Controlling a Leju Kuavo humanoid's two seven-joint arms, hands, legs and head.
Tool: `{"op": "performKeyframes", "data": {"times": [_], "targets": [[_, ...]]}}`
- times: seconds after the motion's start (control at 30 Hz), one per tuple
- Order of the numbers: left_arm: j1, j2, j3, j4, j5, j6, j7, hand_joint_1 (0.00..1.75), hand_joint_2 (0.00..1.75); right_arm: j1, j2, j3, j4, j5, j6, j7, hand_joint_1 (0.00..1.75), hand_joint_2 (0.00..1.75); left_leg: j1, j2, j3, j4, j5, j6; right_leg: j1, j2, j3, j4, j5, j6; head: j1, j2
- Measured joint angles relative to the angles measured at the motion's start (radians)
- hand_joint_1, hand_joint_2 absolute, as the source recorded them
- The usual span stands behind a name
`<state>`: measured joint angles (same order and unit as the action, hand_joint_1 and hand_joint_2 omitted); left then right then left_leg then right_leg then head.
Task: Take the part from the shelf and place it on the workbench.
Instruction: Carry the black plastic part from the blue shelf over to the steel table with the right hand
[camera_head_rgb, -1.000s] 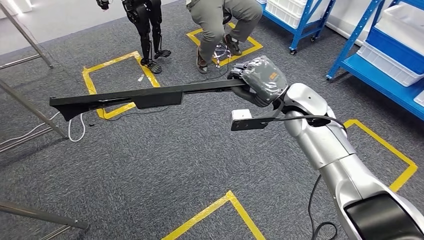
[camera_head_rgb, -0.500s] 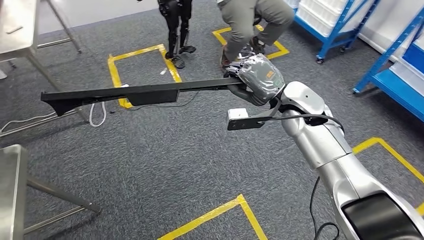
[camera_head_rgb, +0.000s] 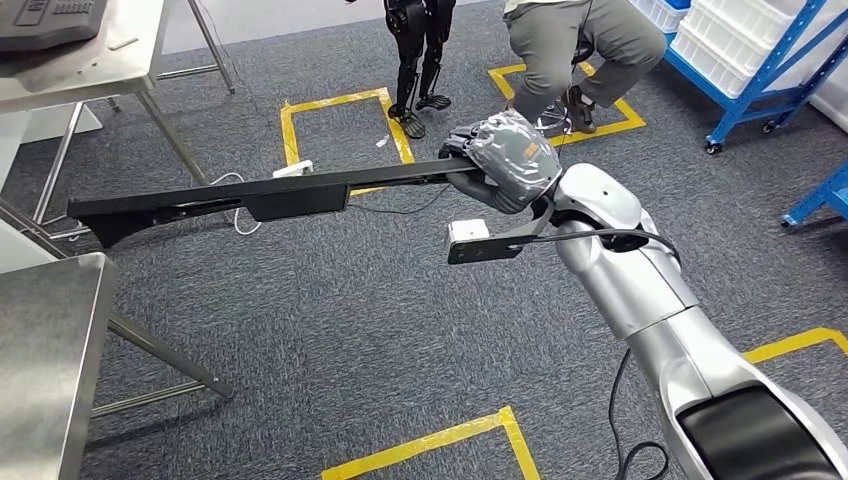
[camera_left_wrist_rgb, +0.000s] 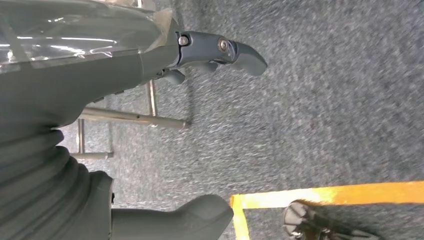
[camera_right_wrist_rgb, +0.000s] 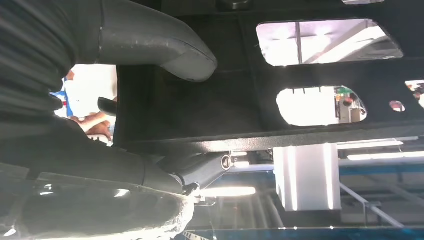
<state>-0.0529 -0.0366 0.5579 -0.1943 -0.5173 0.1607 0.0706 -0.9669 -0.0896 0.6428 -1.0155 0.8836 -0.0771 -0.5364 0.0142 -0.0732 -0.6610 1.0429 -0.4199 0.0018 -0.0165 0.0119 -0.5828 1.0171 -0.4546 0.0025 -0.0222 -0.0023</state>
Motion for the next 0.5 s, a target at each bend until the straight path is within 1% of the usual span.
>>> {"op": "performKeyframes", "data": {"times": [0.03, 0.07, 0.1, 0.13, 0.17, 0.2, 0.23, 0.27, 0.3, 0.33, 0.37, 0.43, 0.47, 0.5], "targets": [[0.0, 0.0, 0.0, 0.0, 0.0, 0.0, 0.0, 0.0, 1.75, -0.002, 0.002, 0.0, 0.0, 0.0, 0.0, 0.0, 1.75, 1.75, 0.0, 0.025, -0.019, 0.042, -0.025, -0.004, -0.001, -0.008, 0.002, -0.002, 0.001, -0.007, -0.002, 0.0], [0.0, 0.0, 0.0, 0.0, 0.0, 0.0, 0.0, 0.0, 1.75, -0.002, 0.004, 0.001, 0.001, 0.0, 0.0, -0.001, 1.75, 1.75, -0.001, 0.049, -0.048, 0.102, -0.056, -0.007, 0.001, -0.016, 0.003, -0.003, 0.0, -0.01, -0.003, 0.0], [-0.001, 0.0, 0.0, 0.0, 0.0, 0.0, 0.0, 0.0, 1.75, -0.003, 0.004, 0.001, 0.001, 0.0, 0.0, -0.001, 1.75, 1.75, 0.0, 0.06, -0.081, 0.17, -0.085, -0.01, 0.004, -0.025, 0.004, -0.003, -0.001, -0.014, -0.003, 0.0], [-0.002, -0.001, 0.0, 0.0, 0.0, 0.0, 0.0, 0.0, 1.75, -0.002, 0.005, 0.002, 0.003, 0.0, 0.0, -0.001, 1.75, 1.75, 0.001, 0.065, -0.11, 0.225, -0.103, -0.012, 0.006, -0.034, 0.004, -0.003, -0.002, -0.015, -0.003, 0.0], [-0.001, -0.001, 0.0, 0.0, 0.0, 0.0, 0.0, 0.0, 1.75, -0.002, 0.005, 0.003, 0.004, 0.0, 0.0, -0.001, 1.75, 1.75, 0.003, 0.068, -0.124, 0.251, -0.105, -0.013, 0.007, -0.043, 0.005, -0.003, -0.003, -0.016, -0.003, 0.0], [0.0, -0.001, 0.0, 0.0, 0.0, 0.0, 0.0, 0.0, 1.75, -0.001, 0.005, 0.003, 0.005, 0.001, 0.0, -0.001, 1.75, 1.75, 0.004, 0.07, -0.118, 0.237, -0.089, -0.013, 0.008, -0.052, 0.006, -0.003, -0.004, -0.017, -0.003, 0.0], [0.001, -0.001, 0.0, 0.0, 0.0, 0.0, 0.0, 0.0, 1.75, -0.002, 0.006, 0.003, 0.006, 0.001, 0.0, -0.001, 1.75, 1.75, 0.004, 0.076, -0.093, 0.188, -0.059, -0.011, 0.009, -0.06, 0.007, -0.003, -0.005, -0.017, -0.003, 0.0], [0.001, -0.001, 0.0, 0.0, 0.0, 0.0, 0.0, 0.0, 1.75, -0.002, 0.007, 0.003, 0.006, 0.001, 0.0, -0.001, 1.75, 1.75, 0.004, 0.092, -0.054, 0.117, -0.028, -0.009, 0.011, -0.067, 0.008, -0.003, -0.006, -0.017, -0.004, 0.0], [-0.001, -0.001, 0.0, 0.0, 0.0, 0.001, 0.0, 0.0, 1.75, -0.004, 0.008, 0.003, 0.006, 0.001, 0.0, -0.001, 1.75, 1.75, 0.001, 0.107, -0.02, 0.053, -0.006, -0.006, 0.015, -0.073, 0.008, -0.001, -0.009, -0.015, -0.004, 0.0], [-0.002, -0.001, 0.0, 0.0, 0.0, 0.001, 0.0, 0.0, 1.75, -0.005, 0.008, 0.002, 0.006, 0.001, 0.0, -0.001, 1.75, 1.75, -0.002, 0.118, 0.004, 0.009, 0.006, -0.002, 0.02, -0.079, 0.009, -0.001, -0.011, -0.012, -0.002, 0.0], [-0.003, -0.001, 0.0, 0.0, 0.0, 0.001, 0.0, 0.0, 1.75, -0.007, 0.009, 0.002, 0.006, 0.001, 0.0, -0.001, 1.75, 1.75, -0.005, 0.123, 0.015, -0.014, 0.009, 0.002, 0.023, -0.085, 0.009, -0.001, -0.014, -0.008, -0.002, 0.0], [-0.004, 0.0, 0.0, 0.0, 0.0, 0.001, 0.0, 0.0, 1.75, -0.008, 0.011, 0.002, 0.007, 0.001, 0.0, -0.002, 1.75, 1.75, -0.01, 0.106, 0.014, -0.019, 0.01, 0.013, 0.026, -0.099, 0.012, -0.002, -0.017, 0.0, 0.001, 0.0], [-0.003, 0.0, 0.001, 0.0, 0.0, 0.001, -0.001, 0.0, 1.75, -0.009, 0.012, 0.002, 0.007, 0.001, 0.0, -0.002, 1.75, 1.75, -0.009, 0.098, 0.017, -0.023, 0.012, 0.019, 0.025, -0.097, 0.01, 0.002, -0.022, 0.005, 0.001, 0.0], [-0.003, 0.0, 0.001, 0.0, 0.0, 0.001, -0.001, 0.0, 1.75, -0.01, 0.012, 0.001, 0.007, 0.001, 0.0, -0.003, 1.75, 1.75, -0.008, 0.091, 0.02, -0.028, 0.016, 0.026, 0.024, -0.085, 0.003, 0.018, -0.032, 0.007, 0.001, 0.0]]}}
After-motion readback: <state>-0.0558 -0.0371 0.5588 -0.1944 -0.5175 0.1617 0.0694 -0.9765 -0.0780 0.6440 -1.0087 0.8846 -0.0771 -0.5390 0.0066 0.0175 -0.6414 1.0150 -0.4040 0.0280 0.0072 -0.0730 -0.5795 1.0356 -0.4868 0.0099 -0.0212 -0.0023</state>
